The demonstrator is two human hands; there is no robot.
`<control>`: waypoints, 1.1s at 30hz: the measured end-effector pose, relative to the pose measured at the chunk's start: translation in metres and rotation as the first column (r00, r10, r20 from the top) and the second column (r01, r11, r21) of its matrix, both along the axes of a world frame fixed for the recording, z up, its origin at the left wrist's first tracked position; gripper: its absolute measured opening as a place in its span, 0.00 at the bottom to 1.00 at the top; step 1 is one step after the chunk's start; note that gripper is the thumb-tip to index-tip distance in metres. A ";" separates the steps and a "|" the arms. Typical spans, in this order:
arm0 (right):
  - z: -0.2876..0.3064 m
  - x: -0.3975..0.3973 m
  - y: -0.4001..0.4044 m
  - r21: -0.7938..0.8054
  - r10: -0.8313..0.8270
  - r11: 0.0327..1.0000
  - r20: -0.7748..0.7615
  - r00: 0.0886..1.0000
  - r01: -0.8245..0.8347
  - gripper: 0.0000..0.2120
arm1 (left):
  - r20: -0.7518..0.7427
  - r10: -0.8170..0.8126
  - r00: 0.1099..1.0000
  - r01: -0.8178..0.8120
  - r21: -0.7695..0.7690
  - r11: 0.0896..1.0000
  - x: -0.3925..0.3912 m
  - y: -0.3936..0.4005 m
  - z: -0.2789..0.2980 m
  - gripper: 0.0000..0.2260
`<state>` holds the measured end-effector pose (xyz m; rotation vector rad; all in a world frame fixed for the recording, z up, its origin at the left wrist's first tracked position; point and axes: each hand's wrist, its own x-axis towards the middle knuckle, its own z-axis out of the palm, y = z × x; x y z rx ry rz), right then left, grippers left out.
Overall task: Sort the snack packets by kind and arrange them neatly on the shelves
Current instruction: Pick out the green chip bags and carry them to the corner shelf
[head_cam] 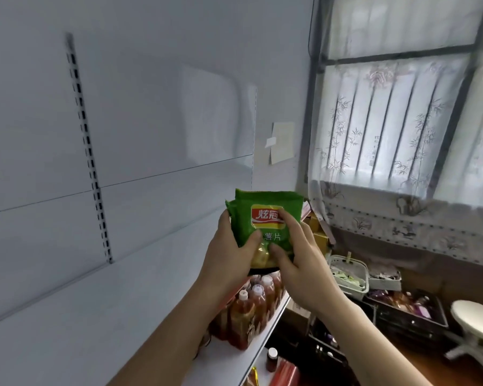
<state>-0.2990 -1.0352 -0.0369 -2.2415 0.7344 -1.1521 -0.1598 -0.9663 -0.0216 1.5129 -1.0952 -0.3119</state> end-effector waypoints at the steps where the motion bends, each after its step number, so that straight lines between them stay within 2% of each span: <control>1: -0.001 0.002 -0.021 -0.003 0.001 1.000 -0.010 1.000 -0.001 0.29 | -0.008 0.006 1.000 -0.006 0.009 1.000 0.002 -0.021 -0.001 0.24; 7: -0.008 0.012 -0.155 -0.003 0.069 0.998 -0.013 0.998 -0.069 0.31 | 0.005 0.051 0.999 -0.051 0.060 0.997 0.009 -0.142 -0.005 0.25; 15: -0.004 0.044 -0.308 0.056 0.227 0.973 -0.096 0.969 -0.223 0.31 | -0.002 0.153 0.988 -0.152 0.142 0.978 0.024 -0.268 -0.008 0.21; 19: -0.012 0.082 -0.368 0.057 0.297 0.955 -0.125 0.947 -0.292 0.31 | 0.093 0.242 0.966 -0.258 0.245 0.935 0.050 -0.316 -0.010 0.25; 24: -0.025 0.132 -0.436 0.014 0.343 0.938 -0.189 0.920 -0.347 0.31 | 0.097 0.309 0.946 -0.323 0.328 0.888 0.095 -0.375 -0.025 0.25; 33: -0.035 0.193 -0.528 0.061 0.454 0.886 -0.323 0.830 -0.460 0.36 | 0.182 0.467 0.865 -0.501 0.361 0.787 0.139 -0.454 -0.044 0.26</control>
